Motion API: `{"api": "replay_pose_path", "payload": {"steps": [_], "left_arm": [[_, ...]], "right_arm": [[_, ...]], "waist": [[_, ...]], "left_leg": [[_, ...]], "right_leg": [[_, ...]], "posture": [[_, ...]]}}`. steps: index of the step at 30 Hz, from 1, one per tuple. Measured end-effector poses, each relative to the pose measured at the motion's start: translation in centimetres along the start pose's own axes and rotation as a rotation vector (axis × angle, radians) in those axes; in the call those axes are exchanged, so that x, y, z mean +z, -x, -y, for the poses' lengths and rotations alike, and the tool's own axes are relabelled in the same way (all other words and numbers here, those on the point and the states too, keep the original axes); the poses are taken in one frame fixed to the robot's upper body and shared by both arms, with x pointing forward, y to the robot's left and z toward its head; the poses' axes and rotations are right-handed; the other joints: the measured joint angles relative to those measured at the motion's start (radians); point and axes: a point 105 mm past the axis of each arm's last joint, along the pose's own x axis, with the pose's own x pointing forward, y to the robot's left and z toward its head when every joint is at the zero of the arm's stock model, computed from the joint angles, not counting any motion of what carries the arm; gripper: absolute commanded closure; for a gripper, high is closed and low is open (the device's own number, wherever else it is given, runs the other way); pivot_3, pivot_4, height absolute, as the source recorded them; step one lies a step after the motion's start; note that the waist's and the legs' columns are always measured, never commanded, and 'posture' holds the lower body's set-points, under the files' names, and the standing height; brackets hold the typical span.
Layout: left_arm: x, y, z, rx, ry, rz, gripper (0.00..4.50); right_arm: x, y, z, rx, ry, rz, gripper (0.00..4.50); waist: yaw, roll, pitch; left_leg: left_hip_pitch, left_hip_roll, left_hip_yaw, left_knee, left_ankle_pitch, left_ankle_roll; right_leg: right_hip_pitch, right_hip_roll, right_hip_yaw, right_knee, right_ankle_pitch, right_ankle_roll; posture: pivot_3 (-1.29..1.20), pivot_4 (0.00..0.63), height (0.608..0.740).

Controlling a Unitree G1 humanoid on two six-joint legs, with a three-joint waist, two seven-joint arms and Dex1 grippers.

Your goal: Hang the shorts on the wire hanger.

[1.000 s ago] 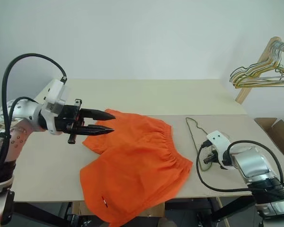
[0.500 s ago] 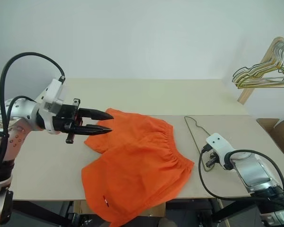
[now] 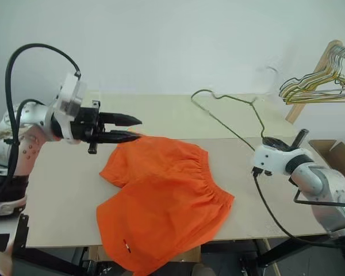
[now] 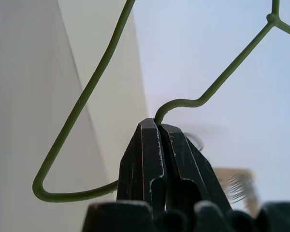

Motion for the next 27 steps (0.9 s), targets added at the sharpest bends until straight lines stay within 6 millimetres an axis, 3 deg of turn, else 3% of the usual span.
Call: {"api": "replay_pose_path", "payload": {"steps": [5,7,13,18,22,26,27], "left_arm": [[0.2,-0.6,-1.2,0.005,0.019,-0.001,2.41],[-0.6,-0.9,-1.3,-0.009,0.033,-0.027,1.98],[-2.2,-2.1,-3.3,0.021,0.025,-0.127,0.05],[-3.4,-4.4,-3.5,-0.044,0.071,-0.171,0.02],[-4.0,-4.7,-2.4,-0.15,0.086,-0.218,0.02],[-5.9,-5.1,-1.9,-0.196,0.074,-0.331,0.02],[-6.4,-5.4,-1.8,-0.202,0.067,-0.357,0.21]], "right_arm": [[2.1,-0.7,0.8,-0.067,0.211,0.17,4.5],[2.5,-0.8,1.2,-0.084,0.259,0.212,4.5],[4.0,-0.9,1.3,-0.097,0.319,0.319,4.5],[4.7,-1.0,2.2,-0.125,0.346,0.346,4.5],[5.1,-1.0,2.1,-0.126,0.35,0.363,4.5],[5.3,-0.9,2.1,-0.124,0.361,0.37,4.5],[5.4,-0.9,2.1,-0.124,0.363,0.372,4.5]], "waist": [[-0.023,0.001,0.0],[-0.03,0.001,0.0],[-0.041,0.001,0.0],[-0.047,0.001,0.0],[-0.067,0.001,0.0],[-0.076,0.001,0.0],[-0.077,0.001,0.0]], "left_leg": [[0.001,0.0,0.001,0.0,0.0,0.0],[0.0,0.0,0.001,0.0,0.0,0.0],[0.0,-0.001,0.0,0.001,0.0,0.0],[0.0,-0.001,0.0,0.0,0.0,0.0],[0.0,0.0,0.0,0.0,0.0,0.0],[0.0,-0.001,-0.003,0.001,0.0,0.0],[0.001,-0.001,-0.003,0.001,0.0,0.0]], "right_leg": [[0.0,0.0,0.002,0.001,0.0,0.0],[0.0,0.0,0.002,0.001,0.0,0.0],[0.0,0.0,0.002,0.0,0.0,0.0],[0.0,0.0,0.002,0.0,0.0,0.0],[0.0,0.0,0.002,0.0,0.0,0.0],[0.001,0.0,0.003,0.001,0.0,0.0],[0.001,0.0,0.003,0.001,0.0,0.0]], "posture": [[-0.09,0.0,0.74],[-0.09,0.0,0.74],[-0.11,0.0,0.74],[-0.13,0.0,0.74],[-0.14,0.0,0.74],[-0.15,0.0,0.74],[-0.15,0.0,0.74]]}}
